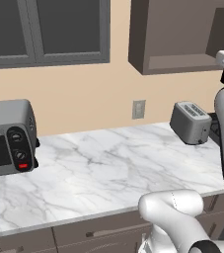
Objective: Pick the water bottle from the counter and place it in the open cabinet.
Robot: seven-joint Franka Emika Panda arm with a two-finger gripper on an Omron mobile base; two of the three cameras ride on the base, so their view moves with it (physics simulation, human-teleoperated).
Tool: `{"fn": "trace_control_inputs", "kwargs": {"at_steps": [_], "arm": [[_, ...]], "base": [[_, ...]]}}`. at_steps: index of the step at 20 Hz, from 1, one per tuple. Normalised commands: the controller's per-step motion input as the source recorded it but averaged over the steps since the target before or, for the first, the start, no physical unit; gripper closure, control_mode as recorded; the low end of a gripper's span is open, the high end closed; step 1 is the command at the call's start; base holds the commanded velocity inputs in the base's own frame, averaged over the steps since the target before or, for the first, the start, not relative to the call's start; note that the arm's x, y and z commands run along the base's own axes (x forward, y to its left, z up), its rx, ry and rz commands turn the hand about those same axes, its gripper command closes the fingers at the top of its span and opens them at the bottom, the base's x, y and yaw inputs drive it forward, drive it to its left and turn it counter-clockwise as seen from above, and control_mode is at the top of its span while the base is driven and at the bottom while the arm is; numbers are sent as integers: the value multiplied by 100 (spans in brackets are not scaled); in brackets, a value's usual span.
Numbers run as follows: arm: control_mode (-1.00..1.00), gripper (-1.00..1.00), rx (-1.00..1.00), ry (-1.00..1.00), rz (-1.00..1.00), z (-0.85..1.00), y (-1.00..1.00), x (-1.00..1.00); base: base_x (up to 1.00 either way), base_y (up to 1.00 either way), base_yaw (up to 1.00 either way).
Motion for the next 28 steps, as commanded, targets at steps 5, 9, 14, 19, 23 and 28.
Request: {"fn": "trace_control_inputs", "kwargs": {"at_steps": [5, 9, 14, 19, 23, 28], "arm": [[-100, 100, 0, 0, 0, 7, -2, 13], [-100, 100, 0, 0, 0, 2, -11, 15], [-100, 100, 0, 0, 0, 0, -13, 14], [-100, 100, 0, 0, 1, 0, -1, 12], [-100, 100, 0, 0, 2, 0, 0, 10], [-100, 100, 0, 0, 2, 0, 0, 8]], "base": [[0, 0, 0], [0, 0, 0], [0, 0, 0], [0, 0, 0], [0, 0, 0], [0, 0, 0]]}}
